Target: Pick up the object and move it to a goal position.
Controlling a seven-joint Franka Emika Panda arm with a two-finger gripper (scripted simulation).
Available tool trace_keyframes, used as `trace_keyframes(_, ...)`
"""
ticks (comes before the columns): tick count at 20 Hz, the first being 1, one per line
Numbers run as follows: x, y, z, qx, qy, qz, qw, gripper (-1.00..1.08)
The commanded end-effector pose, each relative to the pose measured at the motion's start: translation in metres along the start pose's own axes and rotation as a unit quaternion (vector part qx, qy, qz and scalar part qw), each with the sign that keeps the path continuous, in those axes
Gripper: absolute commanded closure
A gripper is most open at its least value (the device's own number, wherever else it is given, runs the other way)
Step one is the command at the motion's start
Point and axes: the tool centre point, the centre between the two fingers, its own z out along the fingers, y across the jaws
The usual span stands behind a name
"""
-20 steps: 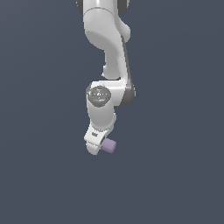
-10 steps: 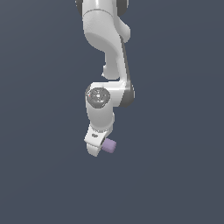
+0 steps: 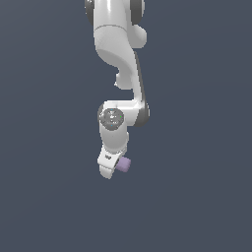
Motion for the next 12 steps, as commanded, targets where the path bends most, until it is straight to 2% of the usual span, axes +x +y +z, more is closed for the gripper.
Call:
trace_keyframes(1, 0.0000, 0.0000, 0.0096, 0.000, 0.000, 0.000, 1.0000, -0.92)
trace_keyframes(6, 0.0004, 0.0013, 0.0129, 0.000, 0.000, 0.000, 1.0000, -0.92)
trace_keyframes(7, 0.0004, 0.0013, 0.0129, 0.000, 0.000, 0.000, 1.0000, 1.08)
trace_keyframes(12, 0.0004, 0.0013, 0.0129, 0.000, 0.000, 0.000, 1.0000, 1.08)
